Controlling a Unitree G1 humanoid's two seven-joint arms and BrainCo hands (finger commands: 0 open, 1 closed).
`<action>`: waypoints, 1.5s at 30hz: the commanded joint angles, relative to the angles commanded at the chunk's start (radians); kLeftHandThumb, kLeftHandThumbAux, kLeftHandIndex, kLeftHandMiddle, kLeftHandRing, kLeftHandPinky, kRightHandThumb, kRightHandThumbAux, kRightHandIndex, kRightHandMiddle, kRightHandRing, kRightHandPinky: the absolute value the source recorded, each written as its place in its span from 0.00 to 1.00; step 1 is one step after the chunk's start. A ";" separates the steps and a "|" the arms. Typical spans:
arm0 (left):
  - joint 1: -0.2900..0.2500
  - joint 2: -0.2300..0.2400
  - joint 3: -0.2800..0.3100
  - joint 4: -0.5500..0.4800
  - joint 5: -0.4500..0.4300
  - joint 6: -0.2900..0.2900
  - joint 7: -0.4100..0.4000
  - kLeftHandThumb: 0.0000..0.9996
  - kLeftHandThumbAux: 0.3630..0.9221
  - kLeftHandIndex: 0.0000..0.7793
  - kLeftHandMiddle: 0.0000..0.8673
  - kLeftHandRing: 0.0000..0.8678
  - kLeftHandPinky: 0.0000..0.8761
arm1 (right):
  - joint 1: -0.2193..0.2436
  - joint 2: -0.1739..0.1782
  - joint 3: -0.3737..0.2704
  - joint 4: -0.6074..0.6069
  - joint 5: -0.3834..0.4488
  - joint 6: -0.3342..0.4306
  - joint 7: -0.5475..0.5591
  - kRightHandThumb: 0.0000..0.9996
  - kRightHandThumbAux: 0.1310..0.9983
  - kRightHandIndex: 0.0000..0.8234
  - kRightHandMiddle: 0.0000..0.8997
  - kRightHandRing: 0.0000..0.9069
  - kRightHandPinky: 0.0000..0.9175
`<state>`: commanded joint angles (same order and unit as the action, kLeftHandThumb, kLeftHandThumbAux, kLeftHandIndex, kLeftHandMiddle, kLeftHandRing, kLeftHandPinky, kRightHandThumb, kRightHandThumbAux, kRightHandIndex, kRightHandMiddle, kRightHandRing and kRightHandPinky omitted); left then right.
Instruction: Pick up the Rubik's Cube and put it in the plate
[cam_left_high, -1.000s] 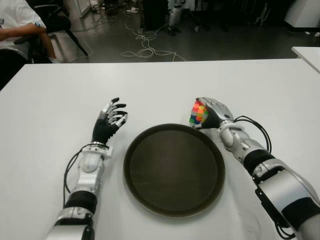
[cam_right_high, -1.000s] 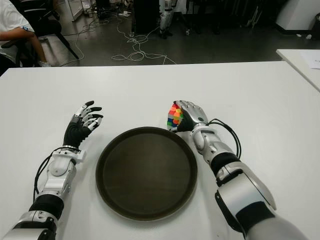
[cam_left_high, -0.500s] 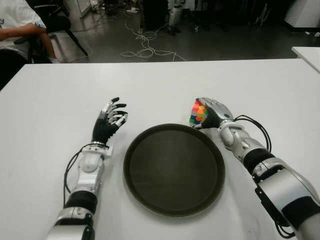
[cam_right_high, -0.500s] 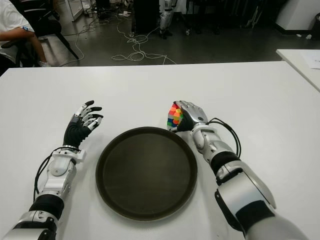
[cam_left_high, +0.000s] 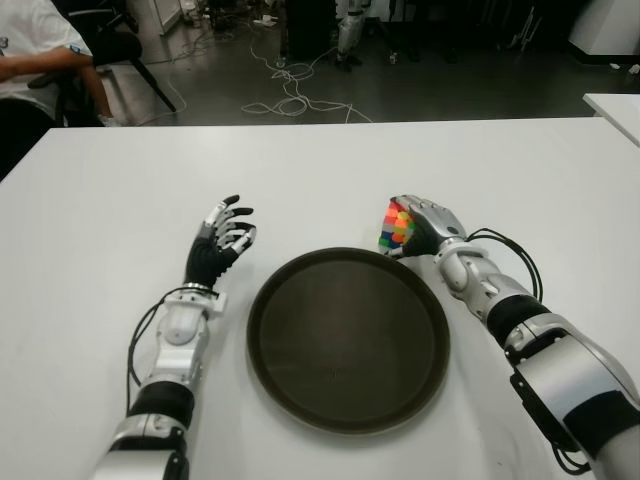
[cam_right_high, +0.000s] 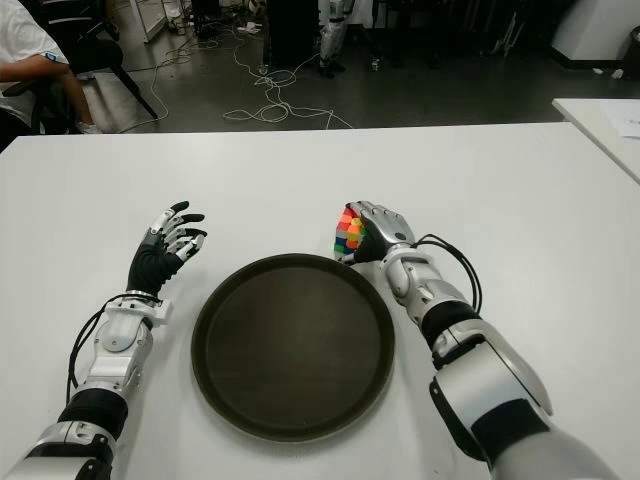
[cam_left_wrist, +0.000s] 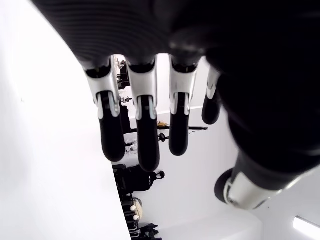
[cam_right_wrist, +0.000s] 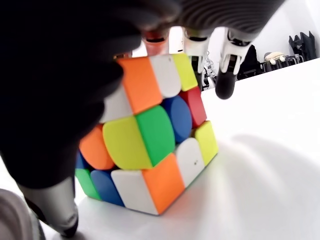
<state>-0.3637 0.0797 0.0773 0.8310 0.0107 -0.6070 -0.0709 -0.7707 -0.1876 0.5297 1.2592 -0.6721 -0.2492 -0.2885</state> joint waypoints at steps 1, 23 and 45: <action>0.000 0.000 0.000 0.001 -0.001 -0.002 -0.001 0.57 0.62 0.19 0.31 0.37 0.40 | 0.001 -0.001 0.002 0.000 -0.001 -0.004 -0.007 0.08 0.76 0.11 0.20 0.23 0.29; 0.006 -0.010 0.002 -0.025 -0.025 0.018 -0.019 0.60 0.61 0.19 0.30 0.36 0.41 | 0.014 0.007 -0.028 0.012 0.027 -0.031 -0.149 0.84 0.64 0.55 0.47 0.38 0.43; 0.000 -0.008 0.003 -0.011 -0.027 0.018 -0.023 0.60 0.62 0.18 0.30 0.36 0.41 | 0.014 0.009 -0.040 0.023 0.028 -0.035 -0.179 0.84 0.64 0.55 0.47 0.38 0.41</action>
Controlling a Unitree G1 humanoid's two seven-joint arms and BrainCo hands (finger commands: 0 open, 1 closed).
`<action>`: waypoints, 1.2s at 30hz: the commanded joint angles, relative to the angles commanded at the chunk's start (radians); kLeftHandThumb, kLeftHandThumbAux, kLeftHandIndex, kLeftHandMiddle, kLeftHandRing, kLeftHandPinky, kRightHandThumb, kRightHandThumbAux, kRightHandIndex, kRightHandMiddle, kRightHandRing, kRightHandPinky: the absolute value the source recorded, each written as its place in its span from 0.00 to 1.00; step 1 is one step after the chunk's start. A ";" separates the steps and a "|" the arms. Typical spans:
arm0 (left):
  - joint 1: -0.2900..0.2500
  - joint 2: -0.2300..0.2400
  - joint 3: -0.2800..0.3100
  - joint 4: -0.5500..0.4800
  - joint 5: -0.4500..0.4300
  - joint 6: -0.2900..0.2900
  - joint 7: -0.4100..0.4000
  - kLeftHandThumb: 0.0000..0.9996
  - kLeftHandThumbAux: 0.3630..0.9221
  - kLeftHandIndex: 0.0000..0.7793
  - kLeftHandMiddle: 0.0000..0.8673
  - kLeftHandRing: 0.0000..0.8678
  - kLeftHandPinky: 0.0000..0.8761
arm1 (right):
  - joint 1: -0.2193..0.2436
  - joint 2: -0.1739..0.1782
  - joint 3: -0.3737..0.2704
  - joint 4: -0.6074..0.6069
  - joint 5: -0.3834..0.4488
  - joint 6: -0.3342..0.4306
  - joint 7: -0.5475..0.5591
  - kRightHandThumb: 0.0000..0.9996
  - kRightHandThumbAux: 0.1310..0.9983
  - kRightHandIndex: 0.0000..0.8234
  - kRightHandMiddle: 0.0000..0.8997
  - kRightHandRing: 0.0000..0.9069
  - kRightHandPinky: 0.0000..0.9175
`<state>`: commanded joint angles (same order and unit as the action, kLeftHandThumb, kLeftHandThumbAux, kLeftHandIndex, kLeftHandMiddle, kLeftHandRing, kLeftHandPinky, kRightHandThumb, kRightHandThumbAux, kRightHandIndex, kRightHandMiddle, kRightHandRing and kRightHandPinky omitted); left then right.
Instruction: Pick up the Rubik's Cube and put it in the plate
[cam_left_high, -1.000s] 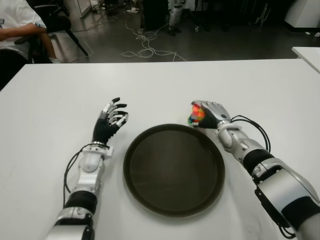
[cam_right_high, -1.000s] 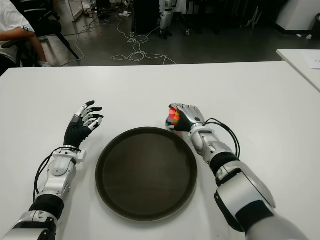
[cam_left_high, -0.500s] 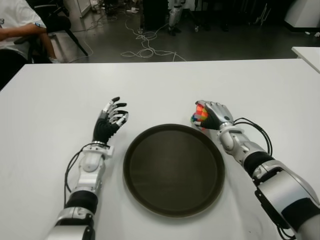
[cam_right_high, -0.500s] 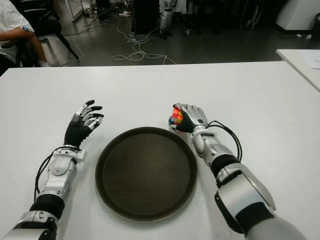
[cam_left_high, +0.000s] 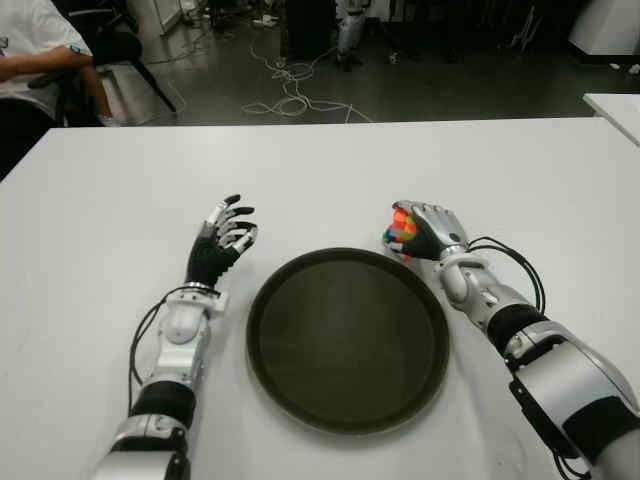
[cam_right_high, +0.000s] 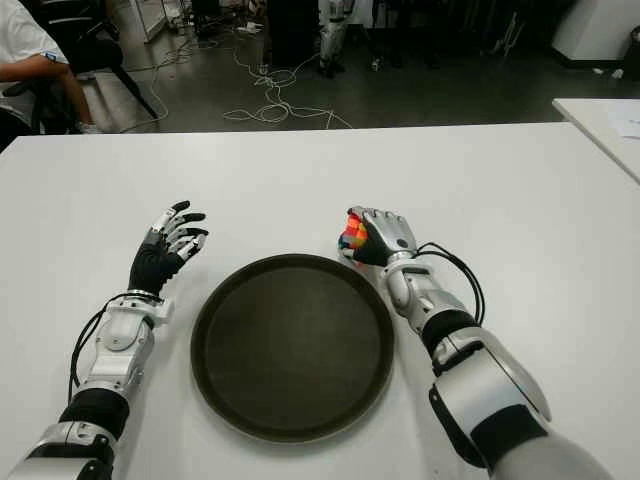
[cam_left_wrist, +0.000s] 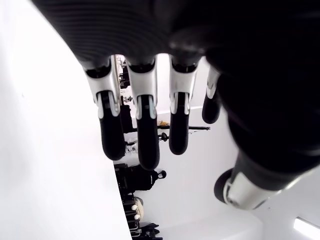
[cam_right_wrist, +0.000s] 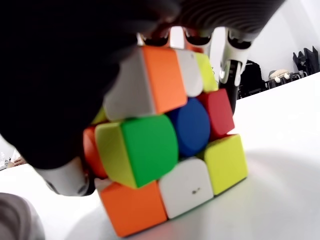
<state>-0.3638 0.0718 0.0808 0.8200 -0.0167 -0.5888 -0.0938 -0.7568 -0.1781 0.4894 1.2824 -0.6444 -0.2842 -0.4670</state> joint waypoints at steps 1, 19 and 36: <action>0.000 0.000 0.000 0.001 -0.001 -0.002 -0.001 0.60 0.62 0.18 0.30 0.36 0.40 | 0.000 0.001 -0.001 0.000 0.001 0.000 -0.002 0.84 0.64 0.55 0.47 0.38 0.41; -0.006 0.004 -0.004 0.020 0.003 -0.022 -0.009 0.57 0.61 0.19 0.31 0.38 0.43 | -0.009 -0.007 -0.006 -0.009 -0.008 -0.006 -0.034 0.84 0.64 0.55 0.47 0.37 0.41; 0.001 0.010 -0.022 -0.018 0.054 0.038 0.056 0.58 0.61 0.19 0.31 0.37 0.39 | -0.010 -0.077 -0.052 -0.179 -0.004 -0.056 -0.119 0.84 0.64 0.52 0.49 0.39 0.37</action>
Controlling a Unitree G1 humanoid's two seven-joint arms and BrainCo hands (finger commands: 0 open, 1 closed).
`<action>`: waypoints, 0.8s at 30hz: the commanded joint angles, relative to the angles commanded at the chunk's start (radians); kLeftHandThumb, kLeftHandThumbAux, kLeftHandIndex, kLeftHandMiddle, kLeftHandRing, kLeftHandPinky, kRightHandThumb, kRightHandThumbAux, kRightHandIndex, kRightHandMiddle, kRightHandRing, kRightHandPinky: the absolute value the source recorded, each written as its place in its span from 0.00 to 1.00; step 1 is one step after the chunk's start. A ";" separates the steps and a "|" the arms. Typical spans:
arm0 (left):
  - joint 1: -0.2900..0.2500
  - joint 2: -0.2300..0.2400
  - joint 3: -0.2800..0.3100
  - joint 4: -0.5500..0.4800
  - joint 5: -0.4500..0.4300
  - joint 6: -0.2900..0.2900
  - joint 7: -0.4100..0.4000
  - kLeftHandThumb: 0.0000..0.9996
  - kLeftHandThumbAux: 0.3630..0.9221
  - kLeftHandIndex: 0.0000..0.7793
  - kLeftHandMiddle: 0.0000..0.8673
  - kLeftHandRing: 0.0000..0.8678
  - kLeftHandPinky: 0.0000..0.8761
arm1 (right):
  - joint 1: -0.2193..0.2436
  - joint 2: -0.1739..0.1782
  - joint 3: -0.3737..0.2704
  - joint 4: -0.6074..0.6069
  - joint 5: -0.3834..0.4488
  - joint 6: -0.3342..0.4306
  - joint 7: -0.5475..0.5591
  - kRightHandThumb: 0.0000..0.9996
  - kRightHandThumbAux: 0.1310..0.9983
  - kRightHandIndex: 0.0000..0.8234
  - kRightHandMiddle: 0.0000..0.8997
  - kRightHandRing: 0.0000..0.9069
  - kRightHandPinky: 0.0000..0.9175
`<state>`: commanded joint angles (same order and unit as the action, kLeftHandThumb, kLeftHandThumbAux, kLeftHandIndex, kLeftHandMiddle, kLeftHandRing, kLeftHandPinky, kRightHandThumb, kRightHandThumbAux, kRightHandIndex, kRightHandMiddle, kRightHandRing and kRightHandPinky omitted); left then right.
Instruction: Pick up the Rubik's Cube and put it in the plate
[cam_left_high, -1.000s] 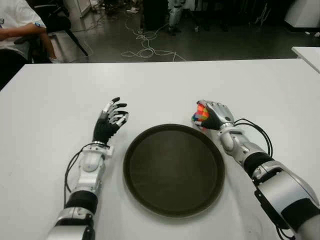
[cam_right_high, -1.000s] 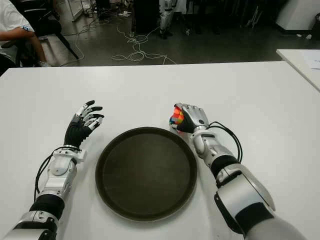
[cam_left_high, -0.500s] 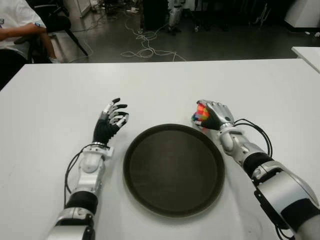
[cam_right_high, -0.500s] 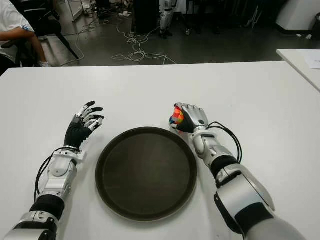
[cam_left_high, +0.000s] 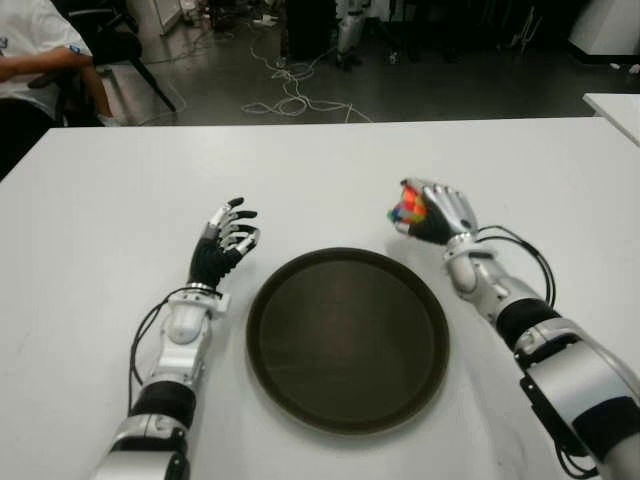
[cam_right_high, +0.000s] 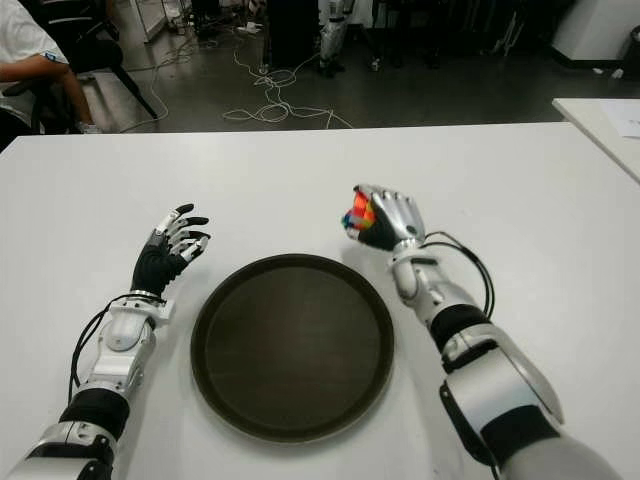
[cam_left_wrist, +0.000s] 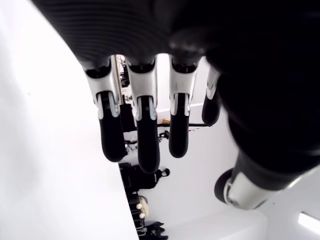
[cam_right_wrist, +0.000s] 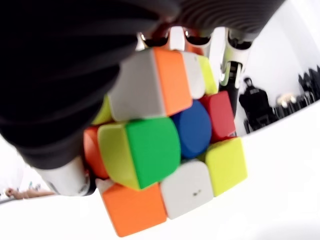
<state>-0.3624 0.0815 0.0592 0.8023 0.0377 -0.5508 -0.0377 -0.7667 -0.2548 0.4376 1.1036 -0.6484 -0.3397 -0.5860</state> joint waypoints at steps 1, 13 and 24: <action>-0.001 0.000 0.000 0.001 -0.001 0.001 0.001 0.58 0.61 0.18 0.31 0.37 0.39 | 0.006 -0.005 -0.002 -0.016 0.000 -0.001 -0.004 0.84 0.64 0.52 0.49 0.39 0.37; -0.009 -0.002 0.002 0.014 -0.010 -0.004 0.000 0.60 0.60 0.18 0.30 0.36 0.39 | 0.091 -0.057 -0.047 -0.266 -0.003 0.046 0.015 0.84 0.64 0.50 0.51 0.41 0.36; -0.015 0.000 0.000 0.039 -0.012 -0.029 -0.012 0.59 0.61 0.18 0.30 0.36 0.42 | 0.200 -0.074 -0.080 -0.499 -0.011 0.100 0.087 0.84 0.64 0.49 0.52 0.42 0.35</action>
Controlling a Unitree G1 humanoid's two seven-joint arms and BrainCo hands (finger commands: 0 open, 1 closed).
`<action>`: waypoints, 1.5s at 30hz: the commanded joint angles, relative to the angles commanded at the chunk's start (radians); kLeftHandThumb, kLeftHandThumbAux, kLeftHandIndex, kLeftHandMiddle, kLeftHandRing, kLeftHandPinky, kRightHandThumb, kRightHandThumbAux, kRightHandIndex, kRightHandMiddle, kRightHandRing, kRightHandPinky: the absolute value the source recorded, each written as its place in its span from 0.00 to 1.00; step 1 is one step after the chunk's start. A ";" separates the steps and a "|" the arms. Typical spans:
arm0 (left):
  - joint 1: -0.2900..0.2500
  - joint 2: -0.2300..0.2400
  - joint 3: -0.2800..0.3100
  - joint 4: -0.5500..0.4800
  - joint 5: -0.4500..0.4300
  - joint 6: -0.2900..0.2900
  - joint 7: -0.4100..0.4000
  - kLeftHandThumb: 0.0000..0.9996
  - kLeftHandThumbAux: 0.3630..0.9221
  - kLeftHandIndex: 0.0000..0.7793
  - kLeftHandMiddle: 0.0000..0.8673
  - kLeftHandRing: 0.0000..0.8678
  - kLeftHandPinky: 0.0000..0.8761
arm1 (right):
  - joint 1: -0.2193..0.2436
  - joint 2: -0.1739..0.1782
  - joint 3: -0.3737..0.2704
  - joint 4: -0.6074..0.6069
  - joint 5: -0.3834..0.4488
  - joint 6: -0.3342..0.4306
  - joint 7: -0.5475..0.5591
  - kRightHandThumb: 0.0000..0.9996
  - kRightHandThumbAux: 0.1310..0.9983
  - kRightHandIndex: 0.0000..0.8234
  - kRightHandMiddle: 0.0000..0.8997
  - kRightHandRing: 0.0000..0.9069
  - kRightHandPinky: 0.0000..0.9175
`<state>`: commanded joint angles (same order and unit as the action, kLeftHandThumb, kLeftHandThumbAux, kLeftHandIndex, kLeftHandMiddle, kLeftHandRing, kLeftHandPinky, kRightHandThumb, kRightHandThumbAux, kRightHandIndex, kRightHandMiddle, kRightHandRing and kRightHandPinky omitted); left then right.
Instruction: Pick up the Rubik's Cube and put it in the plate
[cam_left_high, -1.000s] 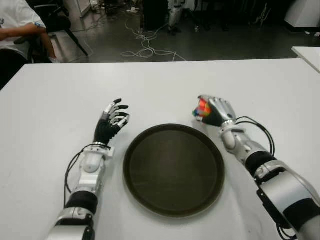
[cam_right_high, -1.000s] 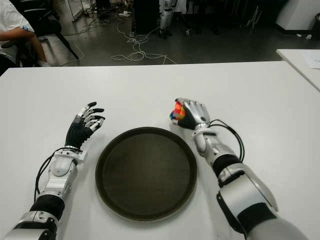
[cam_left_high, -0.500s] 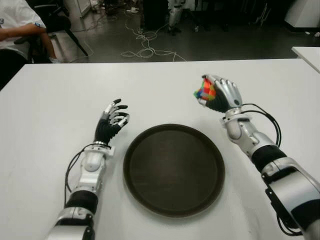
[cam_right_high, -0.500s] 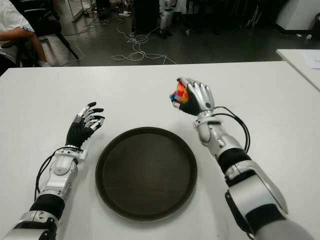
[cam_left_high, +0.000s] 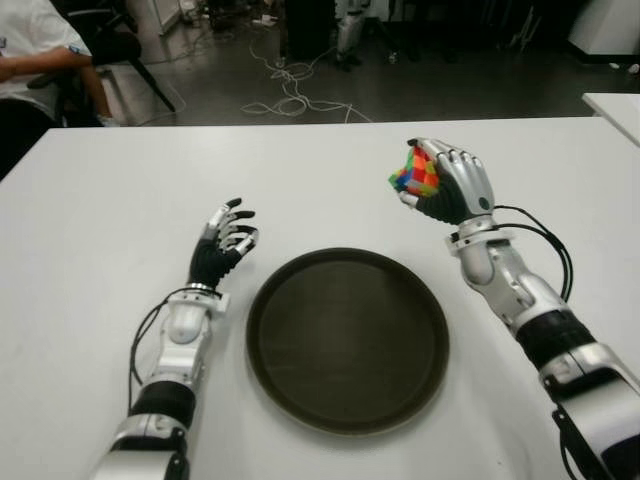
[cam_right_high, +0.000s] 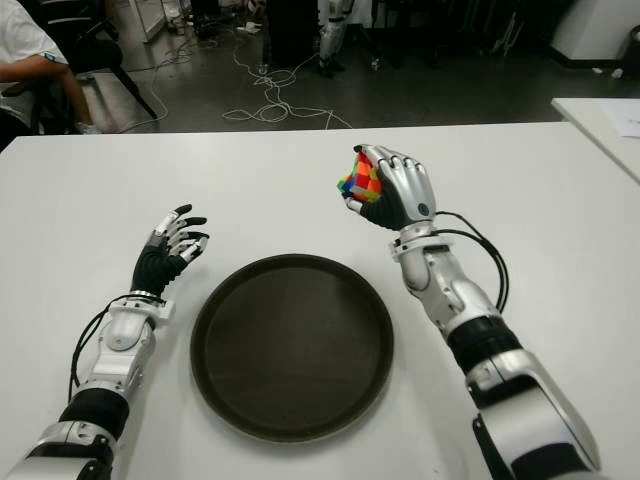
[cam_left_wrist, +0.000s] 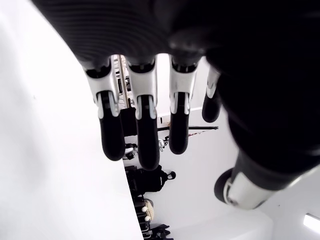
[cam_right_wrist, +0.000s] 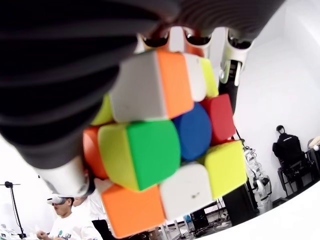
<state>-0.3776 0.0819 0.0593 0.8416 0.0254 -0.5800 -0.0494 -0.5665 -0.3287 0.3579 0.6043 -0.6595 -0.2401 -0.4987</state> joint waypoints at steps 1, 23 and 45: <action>0.000 0.000 -0.001 0.001 0.001 -0.002 0.001 0.59 0.61 0.18 0.30 0.37 0.42 | 0.009 0.005 0.004 -0.009 -0.004 0.000 -0.001 0.84 0.64 0.50 0.52 0.42 0.36; -0.010 0.007 -0.002 0.009 0.013 -0.005 0.014 0.57 0.63 0.19 0.32 0.38 0.41 | 0.133 0.053 0.151 -0.138 -0.070 0.004 0.286 0.84 0.64 0.50 0.52 0.45 0.40; -0.008 0.007 0.006 0.019 -0.016 -0.025 -0.023 0.59 0.63 0.20 0.31 0.37 0.42 | 0.175 -0.016 0.167 -0.308 -0.054 -0.049 0.556 0.94 0.63 0.53 0.42 0.53 0.36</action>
<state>-0.3857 0.0892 0.0653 0.8602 0.0092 -0.6054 -0.0726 -0.3919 -0.3449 0.5252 0.2961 -0.7132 -0.2894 0.0576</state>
